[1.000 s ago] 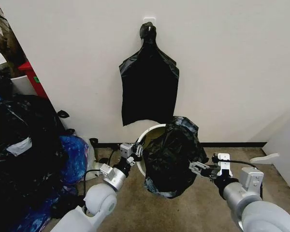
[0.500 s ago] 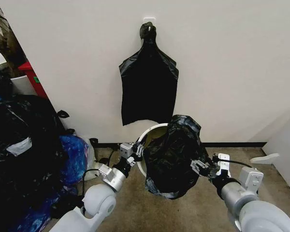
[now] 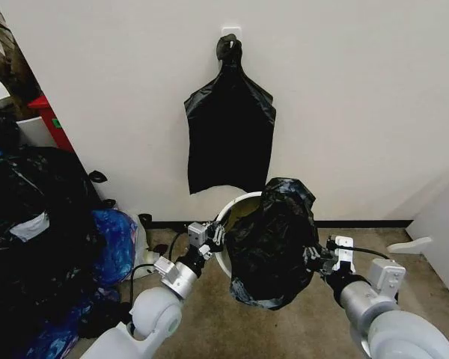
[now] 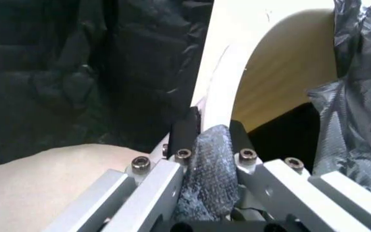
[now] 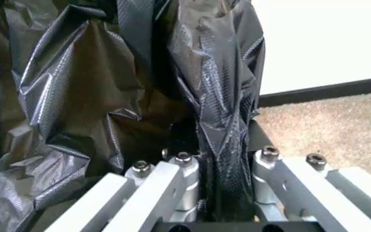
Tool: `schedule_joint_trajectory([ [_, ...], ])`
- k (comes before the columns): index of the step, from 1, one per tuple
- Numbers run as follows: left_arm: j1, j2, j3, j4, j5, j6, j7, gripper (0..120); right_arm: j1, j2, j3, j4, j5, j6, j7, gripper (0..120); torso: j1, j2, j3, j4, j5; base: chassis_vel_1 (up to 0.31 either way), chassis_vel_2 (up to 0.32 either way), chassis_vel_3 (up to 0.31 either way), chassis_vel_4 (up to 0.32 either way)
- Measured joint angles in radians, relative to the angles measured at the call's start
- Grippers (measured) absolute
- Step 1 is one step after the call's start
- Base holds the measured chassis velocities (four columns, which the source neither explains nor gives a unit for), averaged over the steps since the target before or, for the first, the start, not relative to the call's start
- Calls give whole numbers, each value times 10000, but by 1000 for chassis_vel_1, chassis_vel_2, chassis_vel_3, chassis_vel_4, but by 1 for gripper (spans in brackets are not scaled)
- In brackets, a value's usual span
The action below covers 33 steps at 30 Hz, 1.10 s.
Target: Place the garbage bag over the trash bin.
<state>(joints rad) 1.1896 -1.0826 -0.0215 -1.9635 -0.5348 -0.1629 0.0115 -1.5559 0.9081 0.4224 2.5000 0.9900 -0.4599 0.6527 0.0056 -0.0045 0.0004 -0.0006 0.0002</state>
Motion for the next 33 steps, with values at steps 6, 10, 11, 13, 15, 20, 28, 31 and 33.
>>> schedule_joint_trajectory([
  [6,-51,-1,75,5,-26,11,-13,3,-52,-3,115,0,-118,75,-23,5,0,0,0,0,0,0,0,0,0],
  [10,-48,58,93,-91,-26,81,-91,12,-68,-30,302,-158,-52,147,37,4,0,0,0,0,0,0,0,0,0],
  [11,-52,75,81,-107,-27,87,-118,18,-20,-31,358,-242,8,198,119,4,0,0,0,-1,1,0,0,0,0],
  [13,-55,80,75,-132,-31,88,-141,22,19,-30,382,-313,39,219,186,4,0,0,0,0,2,0,0,0,0],
  [15,-57,98,60,-195,-36,99,-235,30,85,-6,414,-441,30,273,218,4,0,0,0,1,-2,0,0,0,0],
  [20,42,232,-106,-450,-44,181,-545,51,181,120,404,-867,-530,589,134,4,0,0,0,0,-1,0,0,0,0],
  [28,128,732,46,-1540,-1599,1122,-623,80,82,485,249,-1338,-2727,1333,-456,4,0,0,0,-1,1,0,0,0,0],
  [31,73,870,247,-1887,-2320,1750,-390,90,41,514,230,-1432,-3298,1607,-840,4,0,0,0,1,1,0,0,0,0],
  [33,-84,900,401,-1888,-2725,2167,-174,96,-18,500,227,-1518,-4034,1958,-1308,4,0,-1,0,0,-1,0,0,0,0],
])
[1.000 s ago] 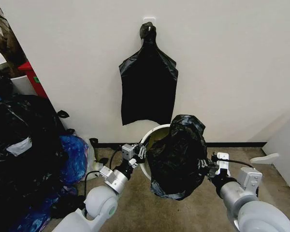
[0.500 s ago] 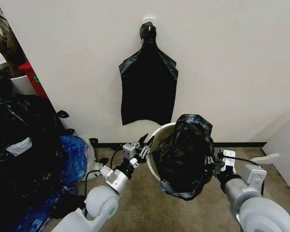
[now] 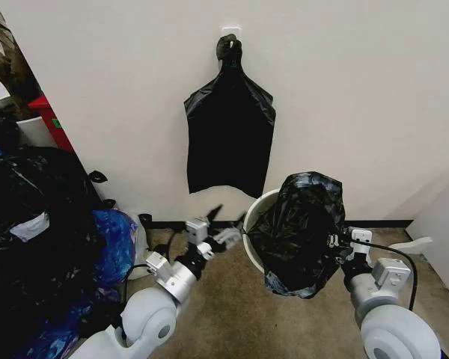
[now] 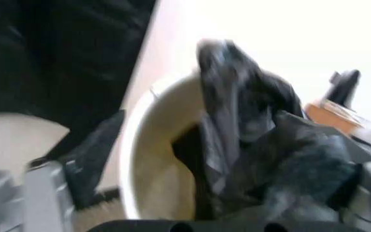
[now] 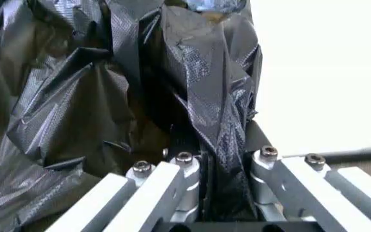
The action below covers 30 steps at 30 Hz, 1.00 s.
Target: Place the garbage bag over the trash bin.
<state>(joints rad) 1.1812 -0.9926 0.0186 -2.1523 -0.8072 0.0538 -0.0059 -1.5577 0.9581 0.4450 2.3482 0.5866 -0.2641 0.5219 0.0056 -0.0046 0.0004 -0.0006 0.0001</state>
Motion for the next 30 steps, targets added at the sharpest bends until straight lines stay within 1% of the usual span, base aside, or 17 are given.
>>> schedule_joint_trajectory([
  [3,-180,-2,101,87,-261,270,83,100,-19,-38,-2,15,-254,102,-153,4,0,0,0,0,0,0,0,0,0],
  [4,-180,-2,101,87,-261,270,83,100,-19,-38,-2,15,-254,102,-153,4,0,0,0,0,0,0,0,0,0],
  [6,-313,-19,160,128,-478,548,107,100,-48,-61,-12,95,-355,149,-228,4,0,0,0,1,1,0,0,0,0],
  [8,-507,-57,298,308,-700,776,105,100,-145,-60,-21,247,-539,279,-366,4,0,0,0,-2,0,0,0,0,0],
  [11,-645,-133,441,621,-686,787,220,98,-224,-52,-110,500,-567,337,-459,4,0,0,0,0,0,0,0,0,0],
  [13,-672,-153,485,665,-707,793,221,98,-226,-52,-140,556,-552,353,-466,4,0,0,0,0,0,0,0,0,0],
  [14,-712,-182,553,719,-802,799,203,94,-227,-54,-187,626,-526,396,-477,4,0,0,0,2,0,0,0,0,0],
  [15,-736,-196,599,761,-883,809,188,92,-227,-59,-212,680,-519,439,-484,4,0,0,0,0,0,0,0,0,0],
  [16,-768,-219,648,806,-959,819,183,86,-227,-69,-237,726,-520,483,-507,4,0,0,0,0,0,0,0,0,0],
  [20,-801,-246,708,851,-1092,928,225,70,-229,-144,-279,781,-591,642,-612,4,0,0,0,0,0,0,0,0,0],
  [21,-801,-246,708,851,-1092,928,225,70,-229,-144,-279,781,-591,642,-612,4,0,0,0,0,0,0,0,0,0],
  [22,-802,-246,711,853,-1108,939,237,67,-224,-154,-284,781,-617,675,-636,4,0,0,0,0,0,0,0,0,0],
  [27,-797,-200,709,814,-1192,947,267,44,-203,-140,-349,731,-773,810,-735,4,0,0,0,0,1,0,0,0,0],
  [28,-799,-196,706,813,-1196,947,268,41,-196,-135,-365,719,-801,823,-745,4,0,0,0,0,1,0,0,0,0],
  [29,-799,-196,706,813,-1196,947,268,41,-196,-135,-365,719,-801,823,-745,4,0,0,0,0,1,0,0,0,0],
  [30,-802,-194,699,813,-1200,944,273,38,-186,-125,-388,700,-858,849,-773,4,0,0,0,0,1,0,0,0,0],
])
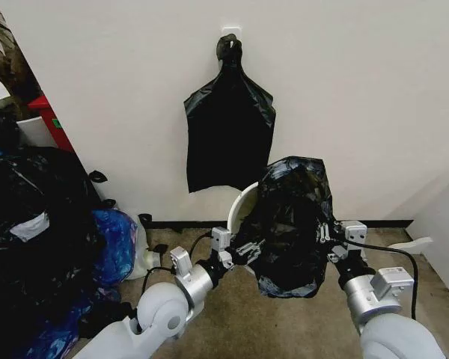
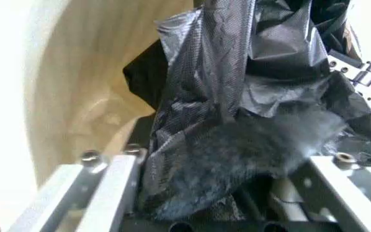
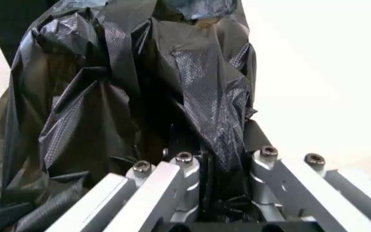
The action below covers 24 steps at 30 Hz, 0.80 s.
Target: Place the garbage bag over the trash bin.
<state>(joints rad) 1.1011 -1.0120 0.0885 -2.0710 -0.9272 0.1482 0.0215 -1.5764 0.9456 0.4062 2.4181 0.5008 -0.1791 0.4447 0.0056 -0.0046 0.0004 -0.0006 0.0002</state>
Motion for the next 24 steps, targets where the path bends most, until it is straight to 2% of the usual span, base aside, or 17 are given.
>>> schedule_joint_trajectory([
  [5,28,-17,-20,-25,136,-161,-15,15,1,75,-29,-148,-255,148,-137,4,0,0,0,0,0,0,0,0,0],
  [6,28,-17,-20,-25,136,-161,-15,15,1,75,-29,-148,-255,148,-137,4,0,0,0,0,0,0,0,0,0],
  [10,70,-19,-122,-4,774,-488,-65,0,-22,144,115,-480,-647,389,-445,4,0,0,0,-1,-1,0,0,0,0],
  [18,443,177,-871,-603,939,-590,-18,0,124,205,381,-1051,-888,793,-1086,4,0,0,0,1,0,0,0,0,0],
  [24,741,129,-1588,-755,875,-690,-17,0,96,222,445,-796,-129,643,-1390,4,0,0,0,1,-1,0,0,0,0],
])
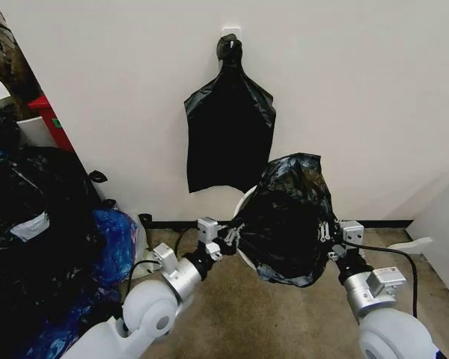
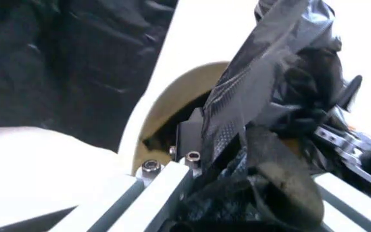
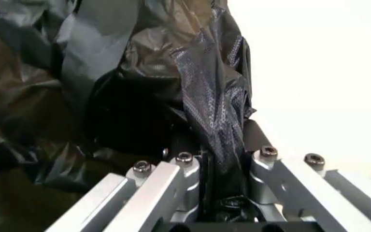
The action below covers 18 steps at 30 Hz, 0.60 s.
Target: Place the garbage bag over the trash bin.
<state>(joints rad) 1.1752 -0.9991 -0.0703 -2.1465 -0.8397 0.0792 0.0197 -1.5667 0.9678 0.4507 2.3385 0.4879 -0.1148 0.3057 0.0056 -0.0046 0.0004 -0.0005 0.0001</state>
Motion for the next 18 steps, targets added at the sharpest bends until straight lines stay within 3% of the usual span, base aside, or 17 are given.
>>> schedule_joint_trajectory([
  [6,611,-225,-160,3,39,-150,-8,0,180,-149,264,289,819,-369,103,4,0,0,0,0,0,0,0,0,0],
  [18,1751,-679,-139,41,1,-266,118,0,444,-632,798,174,931,-420,-619,4,0,0,0,3,1,0,0,0,0],
])
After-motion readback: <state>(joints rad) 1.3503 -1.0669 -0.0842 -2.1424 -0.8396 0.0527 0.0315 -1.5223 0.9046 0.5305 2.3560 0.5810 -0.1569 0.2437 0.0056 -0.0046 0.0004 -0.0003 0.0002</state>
